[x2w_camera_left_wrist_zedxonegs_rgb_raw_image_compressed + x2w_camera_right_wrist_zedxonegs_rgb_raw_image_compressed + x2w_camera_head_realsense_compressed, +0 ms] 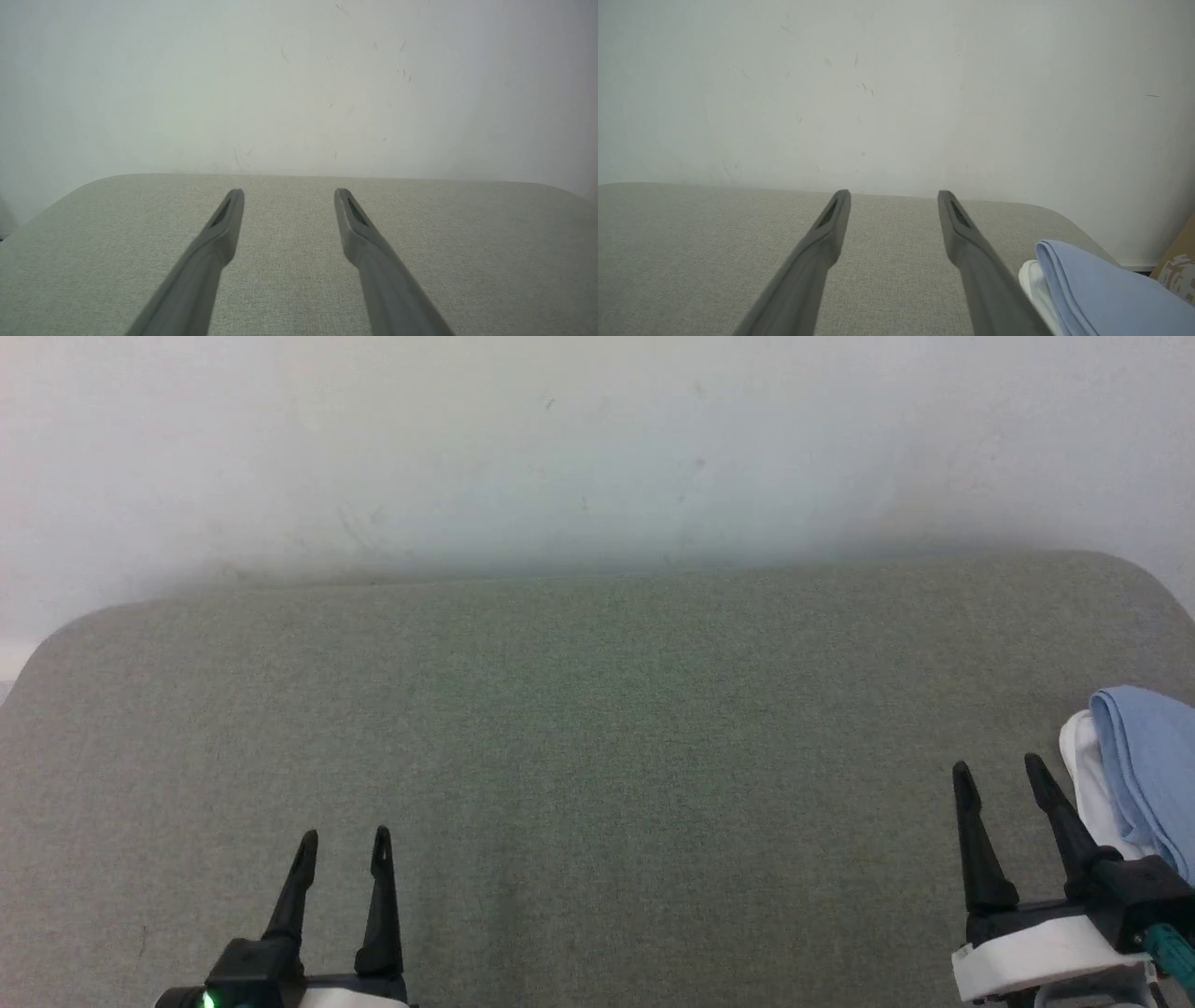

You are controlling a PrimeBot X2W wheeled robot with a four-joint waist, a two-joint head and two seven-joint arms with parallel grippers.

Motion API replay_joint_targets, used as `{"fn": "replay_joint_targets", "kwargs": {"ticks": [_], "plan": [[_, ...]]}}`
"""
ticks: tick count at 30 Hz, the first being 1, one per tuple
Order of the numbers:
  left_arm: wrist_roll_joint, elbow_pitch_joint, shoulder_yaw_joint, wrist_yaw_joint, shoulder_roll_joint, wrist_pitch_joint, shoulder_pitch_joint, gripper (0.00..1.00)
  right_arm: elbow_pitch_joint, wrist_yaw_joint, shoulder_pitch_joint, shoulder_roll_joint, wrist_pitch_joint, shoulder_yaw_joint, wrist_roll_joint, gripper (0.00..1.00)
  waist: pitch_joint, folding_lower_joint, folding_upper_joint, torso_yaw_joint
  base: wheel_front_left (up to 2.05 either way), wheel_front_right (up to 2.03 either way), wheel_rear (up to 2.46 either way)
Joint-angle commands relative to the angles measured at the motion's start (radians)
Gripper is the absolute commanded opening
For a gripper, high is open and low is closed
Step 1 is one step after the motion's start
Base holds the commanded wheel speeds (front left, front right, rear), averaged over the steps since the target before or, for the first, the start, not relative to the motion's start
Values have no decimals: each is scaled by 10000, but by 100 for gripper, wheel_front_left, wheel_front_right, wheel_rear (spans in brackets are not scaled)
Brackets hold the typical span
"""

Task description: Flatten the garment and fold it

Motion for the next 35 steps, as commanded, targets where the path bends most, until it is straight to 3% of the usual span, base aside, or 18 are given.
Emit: {"fn": "replay_joint_targets", "kwargs": {"ticks": [1,35], "plan": [[2,0,0,0,0,5,-3,0,-1,2,-1,0,5,1,-1,0,0,0,0,0,0,0,0],[253,58,40,-28,-1,638,-403,0,-94,-3,-168,25,635,180,-98,0,35,0,0,40,0,0,0]]}}
